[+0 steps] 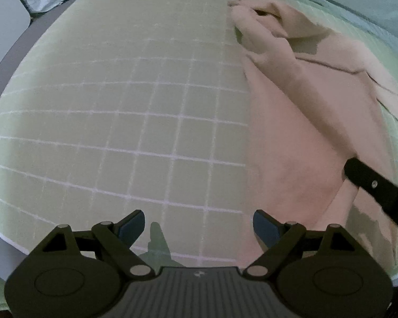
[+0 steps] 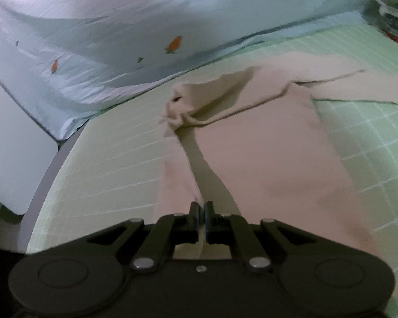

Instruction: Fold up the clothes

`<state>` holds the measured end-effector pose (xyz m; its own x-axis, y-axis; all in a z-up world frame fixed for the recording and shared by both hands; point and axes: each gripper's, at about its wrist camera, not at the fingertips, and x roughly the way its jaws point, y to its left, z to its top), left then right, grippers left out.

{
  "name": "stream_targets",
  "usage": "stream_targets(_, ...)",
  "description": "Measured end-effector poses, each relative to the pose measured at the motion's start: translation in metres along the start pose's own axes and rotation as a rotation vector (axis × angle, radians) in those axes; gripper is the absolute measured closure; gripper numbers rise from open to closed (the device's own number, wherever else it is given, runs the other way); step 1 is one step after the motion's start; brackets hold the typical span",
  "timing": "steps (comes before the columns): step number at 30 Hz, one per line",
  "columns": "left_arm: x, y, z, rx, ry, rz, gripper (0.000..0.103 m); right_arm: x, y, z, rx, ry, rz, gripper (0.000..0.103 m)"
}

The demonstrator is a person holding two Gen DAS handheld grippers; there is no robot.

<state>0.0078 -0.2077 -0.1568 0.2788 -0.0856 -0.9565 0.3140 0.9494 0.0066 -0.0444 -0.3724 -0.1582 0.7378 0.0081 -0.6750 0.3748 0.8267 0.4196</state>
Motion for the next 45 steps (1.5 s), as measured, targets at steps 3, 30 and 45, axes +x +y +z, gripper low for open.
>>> stream_targets(3, 0.003, -0.008, -0.004, 0.0, 0.007, 0.008, 0.014, 0.003, -0.016, 0.001, 0.016, 0.03, -0.005, 0.099)
stream_targets(30, 0.007, -0.02, 0.01, -0.076, -0.044, 0.035, 0.001, 0.003, -0.058, 0.023, -0.098, 0.128, -0.064, 0.034)
stream_targets(45, -0.016, -0.009, 0.151, -0.329, -0.262, -0.118, 0.002, 0.019, -0.142, 0.115, 0.044, -0.029, -0.276, 0.003)
